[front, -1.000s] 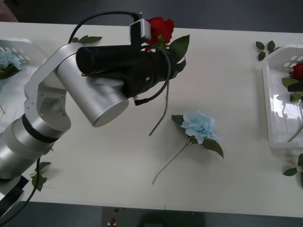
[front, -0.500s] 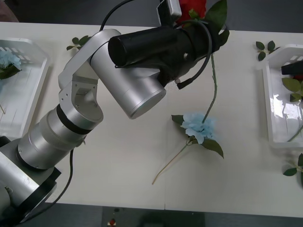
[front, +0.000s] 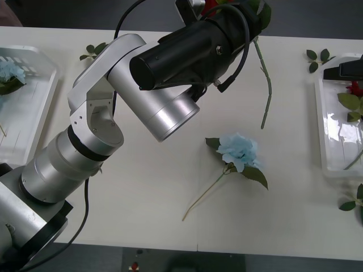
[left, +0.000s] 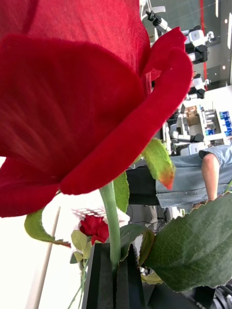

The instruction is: Put the red flowers into the right box and the blue flowers into the left box

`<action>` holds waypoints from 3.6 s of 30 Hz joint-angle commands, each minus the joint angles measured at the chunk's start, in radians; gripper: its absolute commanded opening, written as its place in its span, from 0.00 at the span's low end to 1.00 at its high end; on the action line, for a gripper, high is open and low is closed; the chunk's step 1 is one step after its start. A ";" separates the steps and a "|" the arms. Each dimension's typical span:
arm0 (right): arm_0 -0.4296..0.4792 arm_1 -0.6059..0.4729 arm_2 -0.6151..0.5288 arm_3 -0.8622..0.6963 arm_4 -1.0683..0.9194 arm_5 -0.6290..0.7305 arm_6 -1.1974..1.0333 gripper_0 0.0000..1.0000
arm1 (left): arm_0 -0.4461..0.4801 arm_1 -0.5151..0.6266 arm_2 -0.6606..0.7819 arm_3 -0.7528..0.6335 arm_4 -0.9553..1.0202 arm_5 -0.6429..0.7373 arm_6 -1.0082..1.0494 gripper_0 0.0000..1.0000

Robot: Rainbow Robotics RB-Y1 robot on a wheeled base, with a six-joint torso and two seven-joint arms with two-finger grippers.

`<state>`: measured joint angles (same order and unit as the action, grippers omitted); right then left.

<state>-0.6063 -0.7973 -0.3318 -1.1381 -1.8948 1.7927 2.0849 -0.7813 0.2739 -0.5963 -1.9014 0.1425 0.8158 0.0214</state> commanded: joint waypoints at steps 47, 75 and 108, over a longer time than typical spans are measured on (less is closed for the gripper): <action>-0.098 0.237 0.169 -0.187 -0.003 -0.217 -0.186 0.00 | -0.026 0.011 -0.016 -0.031 -0.011 -0.010 0.000 0.00; -0.098 0.142 0.109 -0.187 0.146 -0.219 -0.209 0.00 | 0.005 0.045 -0.008 -0.038 -0.014 -0.013 0.008 1.00; -0.099 -0.247 0.108 0.066 0.826 -0.219 -0.255 0.00 | 0.419 0.501 -0.162 -0.423 0.258 0.174 -0.890 1.00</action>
<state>-0.6725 -1.0012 -0.2160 -1.0767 -1.1155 1.5794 1.8700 -0.3249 0.7725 -0.7063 -2.3048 0.4393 0.9872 -0.8365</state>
